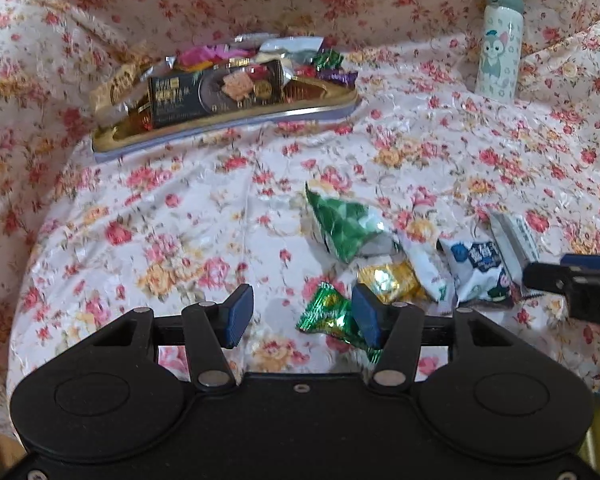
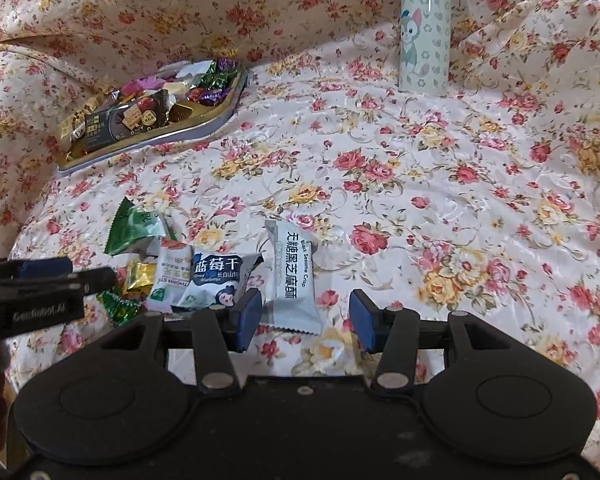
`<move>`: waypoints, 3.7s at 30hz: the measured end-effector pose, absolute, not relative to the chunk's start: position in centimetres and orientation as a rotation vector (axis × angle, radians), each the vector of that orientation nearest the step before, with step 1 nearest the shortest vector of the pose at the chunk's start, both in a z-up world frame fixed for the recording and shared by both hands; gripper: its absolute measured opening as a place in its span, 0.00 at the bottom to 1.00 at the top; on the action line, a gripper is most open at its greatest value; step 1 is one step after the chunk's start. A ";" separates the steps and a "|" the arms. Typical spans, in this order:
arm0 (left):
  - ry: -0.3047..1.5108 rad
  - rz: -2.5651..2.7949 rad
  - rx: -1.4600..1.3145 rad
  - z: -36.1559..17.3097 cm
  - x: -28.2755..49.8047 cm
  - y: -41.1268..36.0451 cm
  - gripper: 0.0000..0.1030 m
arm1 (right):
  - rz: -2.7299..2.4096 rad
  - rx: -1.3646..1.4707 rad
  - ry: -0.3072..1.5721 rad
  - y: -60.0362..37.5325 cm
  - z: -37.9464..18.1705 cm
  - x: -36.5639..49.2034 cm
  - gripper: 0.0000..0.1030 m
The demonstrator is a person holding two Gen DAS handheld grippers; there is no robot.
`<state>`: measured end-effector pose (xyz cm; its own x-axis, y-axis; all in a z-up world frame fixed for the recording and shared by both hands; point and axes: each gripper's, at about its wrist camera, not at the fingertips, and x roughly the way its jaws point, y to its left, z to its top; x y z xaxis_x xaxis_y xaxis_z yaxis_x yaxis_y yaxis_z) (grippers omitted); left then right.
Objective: Organize snacks
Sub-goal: 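Move left tool to the green candy while right tool approaches the white sesame crisp packet, then close left tool on the green candy while right tool closes on the white sesame packet, then carry both held items over the tin tray and lower them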
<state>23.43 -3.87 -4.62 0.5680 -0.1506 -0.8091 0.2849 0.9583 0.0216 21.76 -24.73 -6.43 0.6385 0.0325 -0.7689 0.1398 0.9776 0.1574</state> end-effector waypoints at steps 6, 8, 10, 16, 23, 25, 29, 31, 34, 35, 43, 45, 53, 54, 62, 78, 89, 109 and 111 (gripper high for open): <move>0.934 -0.246 0.137 -4.6 22.6 -3.8 0.62 | -0.053 0.204 0.897 -24.4 -7.6 23.2 0.50; 0.939 -0.241 0.115 -4.5 22.4 -3.6 0.62 | -0.056 0.189 0.887 -24.3 -7.7 23.3 0.50; 0.951 -0.232 0.100 -4.6 22.2 -3.5 0.62 | -0.057 0.177 0.880 -24.2 -7.8 23.5 0.50; 0.988 -0.224 0.053 -4.9 21.6 -3.5 0.62 | -0.052 0.101 0.874 -23.3 -8.1 23.9 0.52; 1.016 -0.210 0.015 -5.4 22.4 -4.2 0.62 | -0.039 0.081 0.871 -23.3 -8.2 23.9 0.53; 1.027 -0.200 0.001 -5.6 22.8 -4.2 0.62 | -0.037 0.090 0.872 -23.5 -8.2 23.9 0.53; 1.028 -0.180 0.014 -5.7 23.1 -3.9 0.62 | -0.032 0.095 0.870 -23.6 -8.2 23.8 0.53; 1.029 -0.164 0.027 -5.7 23.2 -3.3 0.62 | -0.033 0.100 0.869 -23.6 -8.1 23.7 0.53; 1.025 -0.146 0.029 -5.7 23.3 -2.2 0.62 | -0.037 0.103 0.869 -23.6 -8.1 23.7 0.53; 1.020 -0.131 0.036 -5.7 23.4 -1.9 0.62 | -0.039 0.103 0.869 -23.5 -8.1 23.7 0.53; 1.003 -0.137 0.017 -5.6 23.9 -0.4 0.44 | -0.057 0.107 0.866 -23.4 -8.1 23.7 0.50; 0.997 -0.155 0.025 -5.7 23.7 -0.5 0.41 | -0.064 0.110 0.865 -23.5 -8.1 23.7 0.46; 0.989 -0.170 0.019 -5.5 23.5 -0.6 0.29 | -0.081 0.109 0.857 -23.7 -7.7 23.8 0.27; 0.990 -0.171 0.009 -5.4 23.5 -0.5 0.29 | -0.079 0.110 0.855 -23.7 -7.7 23.8 0.24; 0.985 -0.184 -0.026 -4.4 22.7 -0.1 0.21 | -0.093 0.139 0.830 -24.0 -6.9 22.7 0.22; 0.978 -0.183 -0.032 -3.1 20.2 0.2 0.21 | -0.098 0.177 0.811 -24.1 -5.2 19.9 0.22; 0.971 -0.172 -0.016 -2.0 18.2 0.0 0.21 | -0.097 0.196 0.801 -24.0 -4.6 17.5 0.22; 0.871 -0.180 -0.007 2.6 9.0 0.9 0.21 | 0.014 0.238 0.608 -22.0 1.5 6.5 0.22; 0.875 -0.183 -0.013 2.7 8.0 1.1 0.21 | 0.032 0.246 0.595 -21.9 1.9 5.0 0.22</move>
